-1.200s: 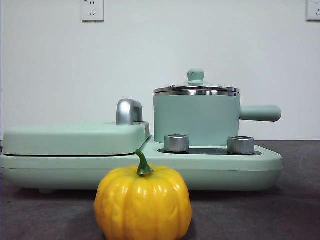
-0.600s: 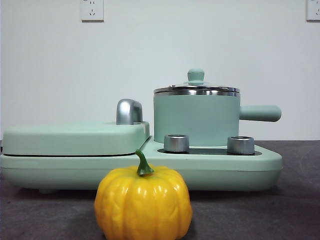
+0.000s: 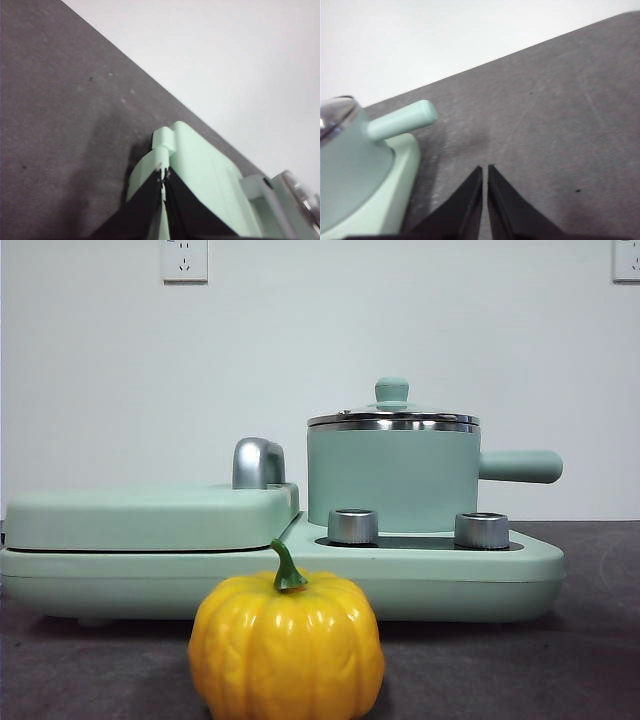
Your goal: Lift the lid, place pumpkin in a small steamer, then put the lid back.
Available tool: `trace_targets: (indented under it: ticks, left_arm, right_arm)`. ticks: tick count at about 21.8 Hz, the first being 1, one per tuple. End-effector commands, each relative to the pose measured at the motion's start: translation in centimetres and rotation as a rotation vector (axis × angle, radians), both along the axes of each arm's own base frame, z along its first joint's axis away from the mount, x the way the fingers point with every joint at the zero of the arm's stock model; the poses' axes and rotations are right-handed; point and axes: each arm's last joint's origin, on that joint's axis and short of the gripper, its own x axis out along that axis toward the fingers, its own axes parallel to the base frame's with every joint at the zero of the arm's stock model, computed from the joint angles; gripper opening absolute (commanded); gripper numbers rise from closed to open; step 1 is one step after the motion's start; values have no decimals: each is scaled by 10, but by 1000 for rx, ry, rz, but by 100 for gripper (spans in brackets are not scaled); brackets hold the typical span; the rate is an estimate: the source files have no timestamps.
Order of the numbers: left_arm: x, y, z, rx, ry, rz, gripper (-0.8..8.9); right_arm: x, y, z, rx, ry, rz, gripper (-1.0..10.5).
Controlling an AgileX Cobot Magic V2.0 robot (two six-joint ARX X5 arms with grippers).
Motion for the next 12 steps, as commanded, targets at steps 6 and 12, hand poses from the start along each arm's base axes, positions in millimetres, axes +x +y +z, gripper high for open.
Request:
trace_targets:
  ticks: [6, 12]
  left_arm:
    - [-4, 0, 18, -41, -53, 7, 10]
    - [-12, 0, 42, 41, -64, 6, 10]
  right_arm:
    - [-8, 0, 31, 80, -40, 1, 14]
    - [-17, -1, 55, 7, -18, 6, 14]
